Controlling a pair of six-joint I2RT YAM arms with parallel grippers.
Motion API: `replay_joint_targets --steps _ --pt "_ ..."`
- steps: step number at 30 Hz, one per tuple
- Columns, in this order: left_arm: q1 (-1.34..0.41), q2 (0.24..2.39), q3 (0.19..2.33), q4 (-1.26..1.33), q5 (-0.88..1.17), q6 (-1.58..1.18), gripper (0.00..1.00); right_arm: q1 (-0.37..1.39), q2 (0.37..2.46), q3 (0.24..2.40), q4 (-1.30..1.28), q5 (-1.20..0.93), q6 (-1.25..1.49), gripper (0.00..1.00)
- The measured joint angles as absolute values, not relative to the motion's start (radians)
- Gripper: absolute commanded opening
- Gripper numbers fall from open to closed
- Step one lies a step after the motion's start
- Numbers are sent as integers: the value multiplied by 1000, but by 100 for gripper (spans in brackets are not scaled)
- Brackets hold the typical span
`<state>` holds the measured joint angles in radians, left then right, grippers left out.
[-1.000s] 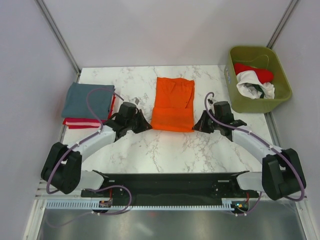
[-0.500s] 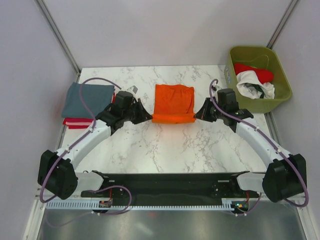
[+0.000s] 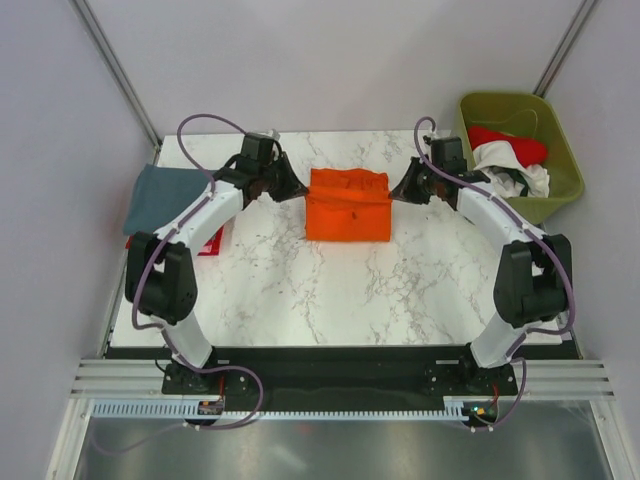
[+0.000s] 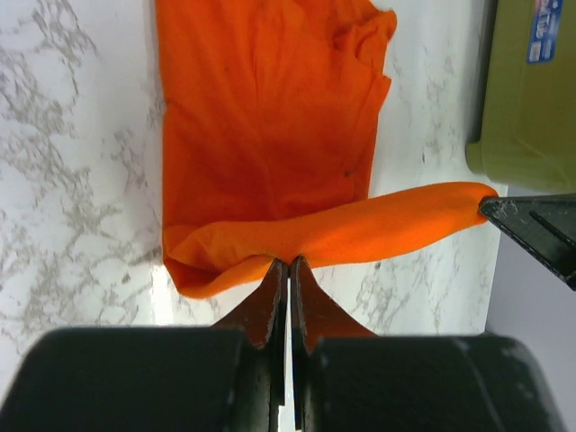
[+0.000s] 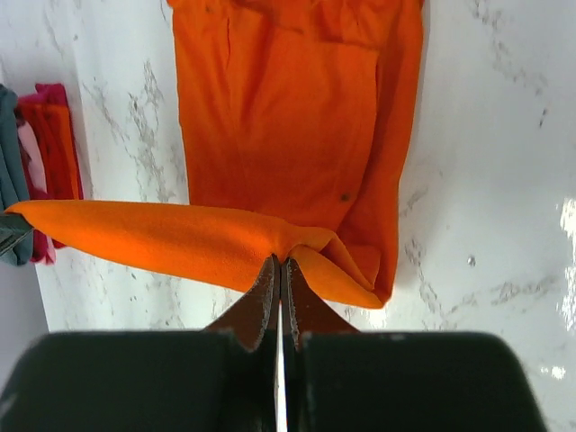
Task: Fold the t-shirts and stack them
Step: Fold the tshirt
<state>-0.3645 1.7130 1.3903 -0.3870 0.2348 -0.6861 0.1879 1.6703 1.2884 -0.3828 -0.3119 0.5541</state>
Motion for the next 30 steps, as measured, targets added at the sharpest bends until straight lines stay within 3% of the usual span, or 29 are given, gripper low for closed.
replay_joint_targets --steps 8,9,10,13,14,16,17,26,30 --pt "-305 1979 1691 -418 293 -685 2 153 1902 1533 -380 -325 580 1" --pt "-299 2019 1741 -425 299 -685 2 149 1941 1573 -382 -327 585 3" --pt "-294 2063 1790 -423 306 -685 3 147 1984 1621 -383 -329 591 17" --pt "-276 2204 1945 -419 321 -678 75 139 2132 1757 -337 -328 600 60" --pt "-274 2240 1987 -420 321 -683 82 136 2151 1768 -326 -323 613 68" --pt "-267 2338 2105 -418 324 -679 84 133 2200 1779 -284 -308 617 78" --pt "-264 2369 2136 -410 324 -678 84 132 2212 1775 -271 -300 619 79" --pt "-260 2339 2005 -363 321 -626 78 129 2142 1526 -66 -282 572 73" --pt "-260 2329 1938 -338 321 -611 74 134 2141 1514 -43 -283 557 71"
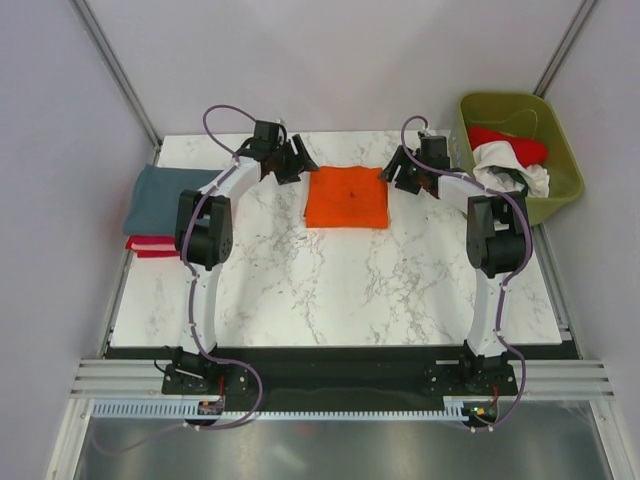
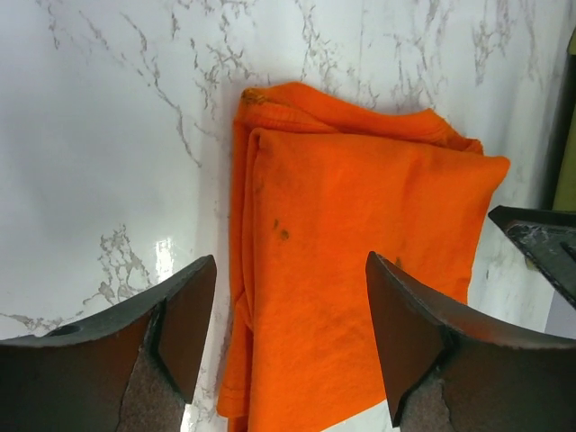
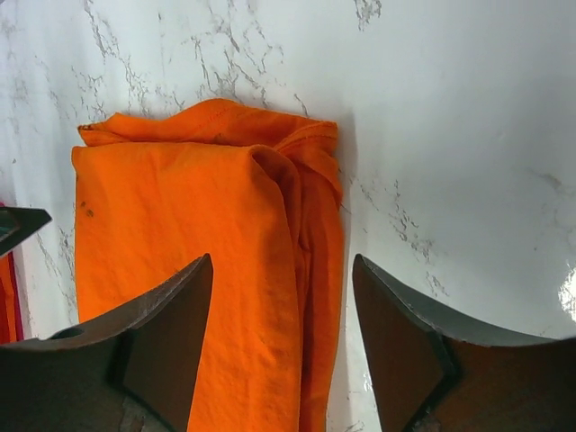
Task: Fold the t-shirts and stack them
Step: Fold the tshirt, then neatly place the folded tshirt to the corner
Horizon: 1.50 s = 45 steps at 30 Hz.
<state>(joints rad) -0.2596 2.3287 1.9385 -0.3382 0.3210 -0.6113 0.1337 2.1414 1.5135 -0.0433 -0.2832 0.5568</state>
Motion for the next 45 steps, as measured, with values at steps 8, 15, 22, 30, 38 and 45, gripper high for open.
replay_joint_targets --steps 8,15,22,30,38,45 --pt "-260 2330 1910 -315 320 -596 74 145 2227 1589 -15 -281 545 70" --pt "-260 2396 1958 -284 321 -593 68 147 2317 1687 -22 -280 545 61" --pt "-260 2447 1990 -278 319 -593 61 147 2348 1728 -30 -281 546 51" --pt "-262 2512 2063 -260 314 -611 49 147 2366 1749 -33 -290 552 43" --pt "-271 2547 2087 -224 304 -665 25 147 2393 1770 -28 -311 575 20" --pt "-287 2559 2090 -194 281 -697 2 148 2397 1771 -22 -322 590 0"
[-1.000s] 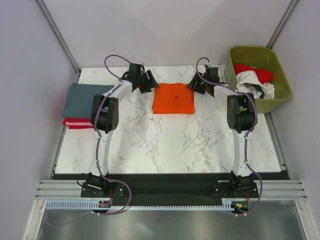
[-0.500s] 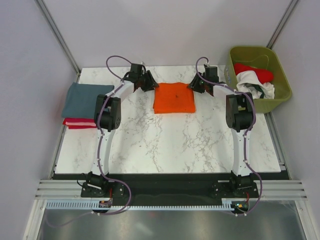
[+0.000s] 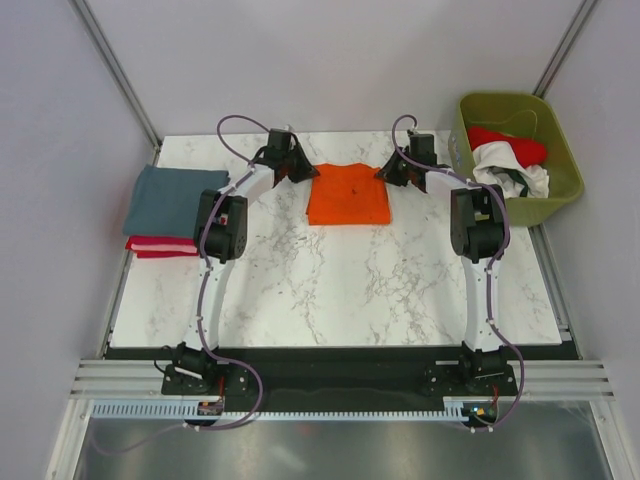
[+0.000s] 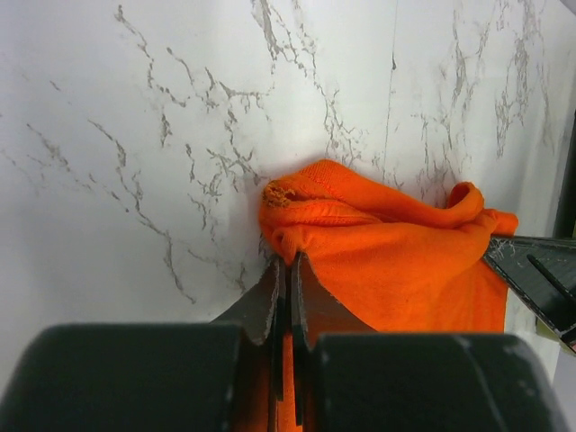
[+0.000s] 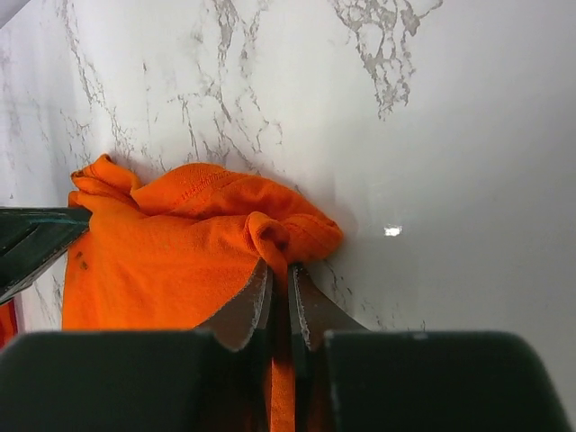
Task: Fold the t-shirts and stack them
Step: Neatly place the folded tshirt to the corner
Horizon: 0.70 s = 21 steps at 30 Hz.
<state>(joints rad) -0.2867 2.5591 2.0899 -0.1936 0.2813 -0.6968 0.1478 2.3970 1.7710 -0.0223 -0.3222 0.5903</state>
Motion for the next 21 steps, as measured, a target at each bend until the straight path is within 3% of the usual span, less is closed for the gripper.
replay_joint_targets --steps 8,21 --pt "-295 2462 1965 -188 231 -686 2 163 2355 1760 -47 -342 591 0" --pt "-271 1871 1645 -274 182 -642 2 343 1953 1680 -91 -361 587 0"
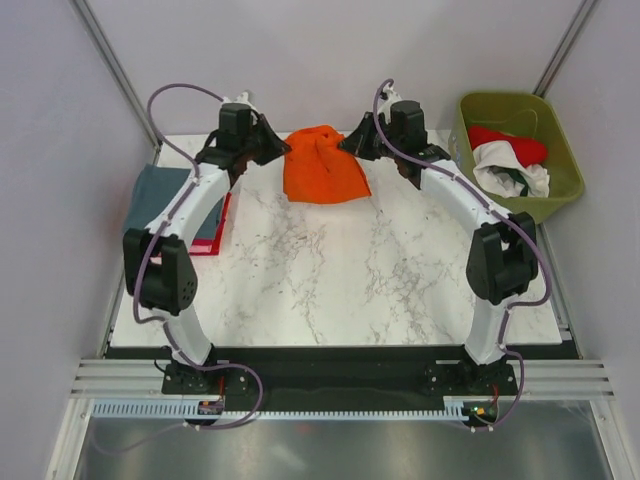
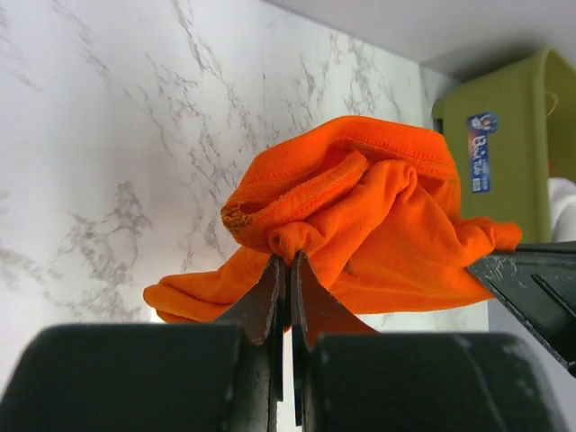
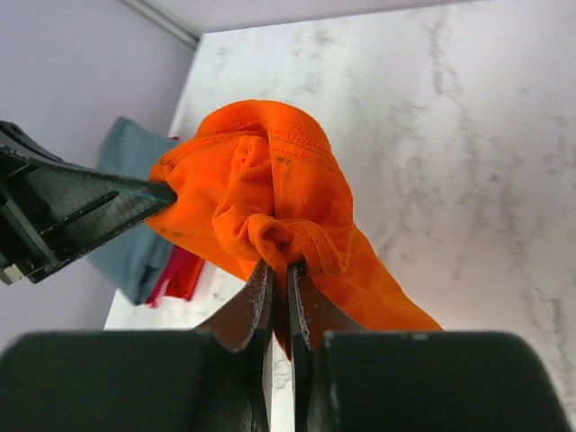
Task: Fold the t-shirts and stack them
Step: Neatly place the folded tshirt to the corner
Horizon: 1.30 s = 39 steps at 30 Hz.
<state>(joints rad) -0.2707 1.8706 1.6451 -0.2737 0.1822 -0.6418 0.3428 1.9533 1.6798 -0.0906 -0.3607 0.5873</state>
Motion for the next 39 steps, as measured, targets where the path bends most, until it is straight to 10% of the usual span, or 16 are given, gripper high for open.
replay_joint_targets --steps 16,39 --pt "98 1325 1565 -608 -12 -579 2 708 1929 1950 -100 -300 651 0" --pt "415 1427 1623 -726 -249 -470 2 998 2440 2312 112 -72 802 0"
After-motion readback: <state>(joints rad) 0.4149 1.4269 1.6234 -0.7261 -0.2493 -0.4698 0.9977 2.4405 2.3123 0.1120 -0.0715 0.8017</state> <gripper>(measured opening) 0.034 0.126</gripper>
